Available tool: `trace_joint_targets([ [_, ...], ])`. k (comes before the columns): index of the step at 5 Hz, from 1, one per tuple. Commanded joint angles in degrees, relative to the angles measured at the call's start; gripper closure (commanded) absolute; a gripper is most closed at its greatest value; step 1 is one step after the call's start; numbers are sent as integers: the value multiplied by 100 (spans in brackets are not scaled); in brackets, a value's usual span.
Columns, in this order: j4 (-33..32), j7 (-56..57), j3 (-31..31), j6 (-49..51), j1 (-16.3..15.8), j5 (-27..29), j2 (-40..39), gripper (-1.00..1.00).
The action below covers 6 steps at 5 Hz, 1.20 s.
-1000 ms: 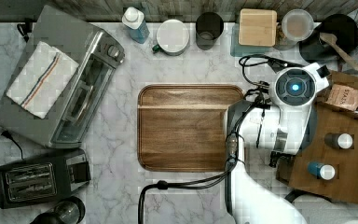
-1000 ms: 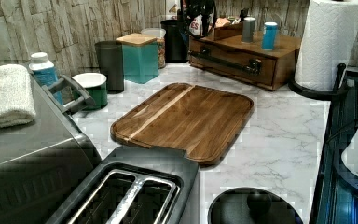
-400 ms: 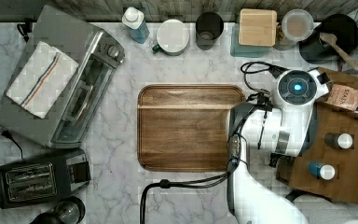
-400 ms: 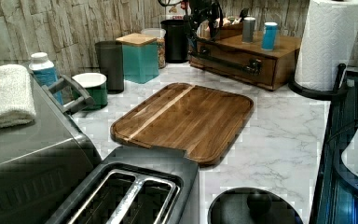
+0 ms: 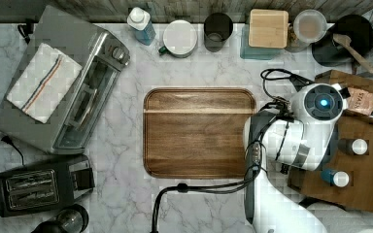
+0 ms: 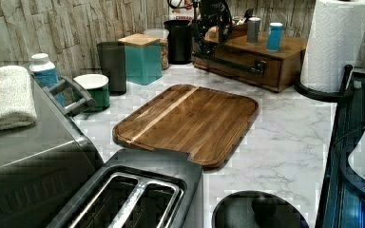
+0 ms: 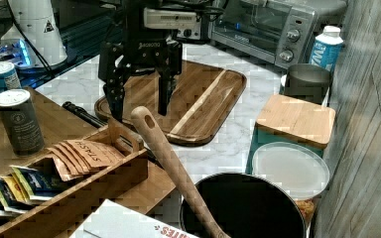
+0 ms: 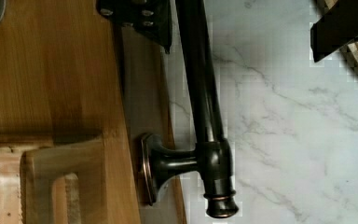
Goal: Open the drawer.
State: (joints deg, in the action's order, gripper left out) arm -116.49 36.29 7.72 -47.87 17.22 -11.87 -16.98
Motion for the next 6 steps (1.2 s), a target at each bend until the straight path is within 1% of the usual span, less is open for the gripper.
trace_joint_targets([
  [1,-266,136,20,-510,330,326,-337,-100],
  [2,-280,69,-38,-566,282,281,-495,-100],
  [3,-395,-199,21,-627,67,205,-485,-100],
  [4,-360,-281,-77,-629,76,171,-548,-100],
  [5,-405,-84,-141,-919,87,198,-682,-100],
  [6,-286,-237,-127,-619,-81,114,-608,-100],
])
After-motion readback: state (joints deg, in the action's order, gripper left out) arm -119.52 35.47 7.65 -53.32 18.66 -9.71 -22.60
